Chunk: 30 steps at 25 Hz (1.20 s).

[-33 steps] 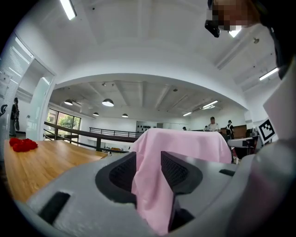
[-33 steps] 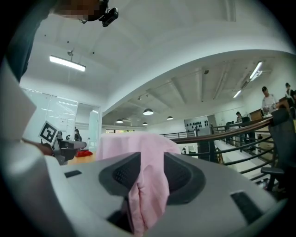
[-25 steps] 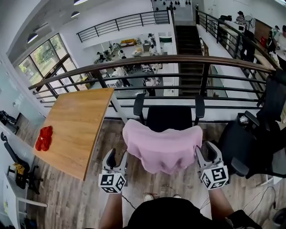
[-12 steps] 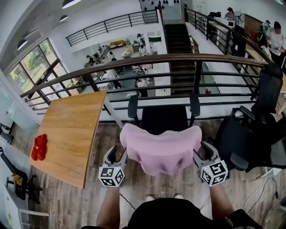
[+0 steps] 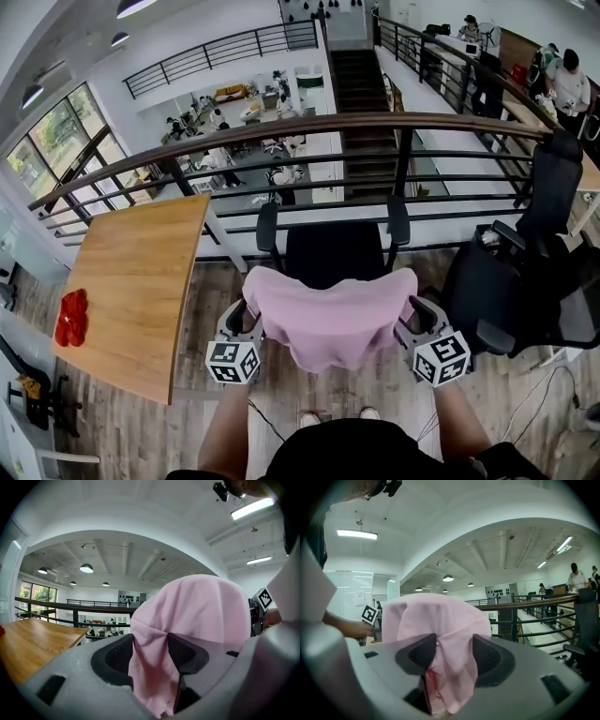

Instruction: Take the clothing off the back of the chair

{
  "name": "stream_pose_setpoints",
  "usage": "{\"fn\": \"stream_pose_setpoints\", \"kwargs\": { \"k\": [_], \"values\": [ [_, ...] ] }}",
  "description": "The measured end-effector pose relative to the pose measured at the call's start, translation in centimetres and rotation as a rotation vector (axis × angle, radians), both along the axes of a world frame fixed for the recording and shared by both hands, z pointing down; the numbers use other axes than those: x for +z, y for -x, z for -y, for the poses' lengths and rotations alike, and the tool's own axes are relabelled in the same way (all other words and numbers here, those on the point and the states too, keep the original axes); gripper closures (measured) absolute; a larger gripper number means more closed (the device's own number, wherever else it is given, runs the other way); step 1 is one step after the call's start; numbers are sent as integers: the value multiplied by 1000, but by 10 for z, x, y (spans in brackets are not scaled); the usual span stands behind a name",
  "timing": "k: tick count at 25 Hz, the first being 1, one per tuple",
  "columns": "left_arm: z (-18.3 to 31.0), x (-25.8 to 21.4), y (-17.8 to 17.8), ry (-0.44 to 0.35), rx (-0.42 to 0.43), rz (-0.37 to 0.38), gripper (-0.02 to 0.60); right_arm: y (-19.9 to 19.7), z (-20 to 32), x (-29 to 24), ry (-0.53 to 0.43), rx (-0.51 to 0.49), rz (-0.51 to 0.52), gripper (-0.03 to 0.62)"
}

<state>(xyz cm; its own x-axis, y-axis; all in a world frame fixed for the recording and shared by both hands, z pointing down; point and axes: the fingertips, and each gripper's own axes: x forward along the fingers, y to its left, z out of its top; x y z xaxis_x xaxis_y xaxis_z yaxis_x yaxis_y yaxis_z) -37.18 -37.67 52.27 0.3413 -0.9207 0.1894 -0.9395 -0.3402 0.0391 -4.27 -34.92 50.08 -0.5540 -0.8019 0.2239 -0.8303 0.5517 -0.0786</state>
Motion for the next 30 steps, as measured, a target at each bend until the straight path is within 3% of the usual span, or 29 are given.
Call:
{"fn": "stream_pose_setpoints", "kwargs": {
  "k": [6, 11, 13, 17, 30],
  "values": [
    [13, -5, -21, -17, 75, -6, 398, 5, 8, -1, 1, -22, -26, 398],
    [16, -4, -28, -30, 83, -14, 434, 8, 9, -2, -12, -34, -17, 514],
    [15, -3, -30, -28, 86, -12, 487, 8, 7, 0, -24, -30, -24, 556],
    [11, -5, -27, -16, 75, -16, 549, 8, 4, -4, -36, -7, -36, 566],
    [0, -19, 0, -14, -21, -41, 557, -19, 1, -27, -110, 104, -73, 573]
  ]
}}
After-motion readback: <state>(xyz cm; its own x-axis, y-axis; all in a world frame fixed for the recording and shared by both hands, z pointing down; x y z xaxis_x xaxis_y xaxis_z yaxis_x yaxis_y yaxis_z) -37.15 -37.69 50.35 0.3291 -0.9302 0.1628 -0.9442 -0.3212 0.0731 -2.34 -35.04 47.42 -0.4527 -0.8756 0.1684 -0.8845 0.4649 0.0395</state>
